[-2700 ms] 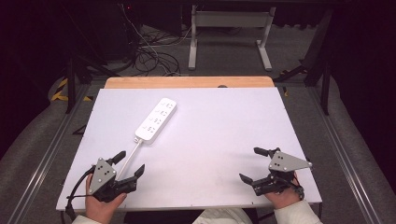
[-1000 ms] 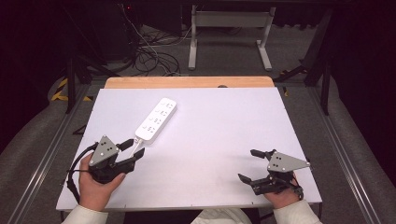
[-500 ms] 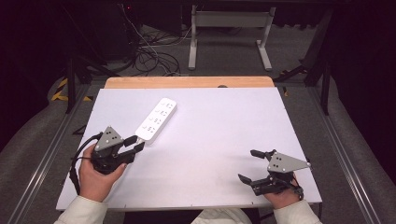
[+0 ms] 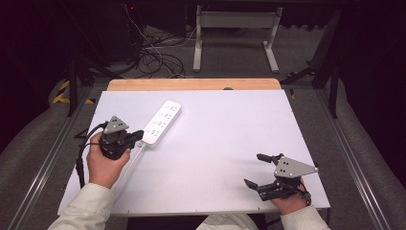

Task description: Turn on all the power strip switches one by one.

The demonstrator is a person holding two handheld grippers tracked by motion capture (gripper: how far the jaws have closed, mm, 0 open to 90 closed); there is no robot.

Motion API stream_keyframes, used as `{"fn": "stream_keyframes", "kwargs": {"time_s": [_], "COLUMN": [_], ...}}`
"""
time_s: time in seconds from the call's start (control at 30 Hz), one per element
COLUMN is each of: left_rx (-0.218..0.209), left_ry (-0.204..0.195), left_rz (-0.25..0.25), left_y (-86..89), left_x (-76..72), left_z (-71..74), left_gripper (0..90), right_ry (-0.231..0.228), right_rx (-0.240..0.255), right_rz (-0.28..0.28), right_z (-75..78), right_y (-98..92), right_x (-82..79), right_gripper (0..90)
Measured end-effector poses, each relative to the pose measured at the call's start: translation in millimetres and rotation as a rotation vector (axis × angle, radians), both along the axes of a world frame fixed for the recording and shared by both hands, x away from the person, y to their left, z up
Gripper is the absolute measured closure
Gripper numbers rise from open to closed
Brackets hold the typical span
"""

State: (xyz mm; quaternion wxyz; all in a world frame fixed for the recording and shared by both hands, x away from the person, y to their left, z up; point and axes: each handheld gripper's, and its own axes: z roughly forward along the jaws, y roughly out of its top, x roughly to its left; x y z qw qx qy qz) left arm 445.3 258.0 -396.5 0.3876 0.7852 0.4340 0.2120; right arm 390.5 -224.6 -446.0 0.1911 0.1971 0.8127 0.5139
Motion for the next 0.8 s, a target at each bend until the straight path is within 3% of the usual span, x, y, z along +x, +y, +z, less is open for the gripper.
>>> {"fn": "stream_keyframes", "kwargs": {"time_s": [0.17,0.47,0.8], "left_rx": [-0.016,-0.007,0.012], "left_ry": [0.025,0.003,0.070], "left_rz": [0.022,0.031,0.063], "left_y": [3.0,2.4,-1.5], "left_x": [17.0,38.7,70.4], "left_z": [-6.5,-20.7,-48.0], "left_gripper": [89.7,89.7,89.7], "right_ry": [-0.002,0.001,0.006], "right_rx": [-0.004,-0.004,-0.004], "right_rz": [0.004,0.004,0.012], "right_z": [-0.1,-0.8,-1.2], "right_y": [0.5,1.0,1.2], "right_x": [0.0,0.9,1.3], "right_gripper": [10.3,10.2,10.2]}}
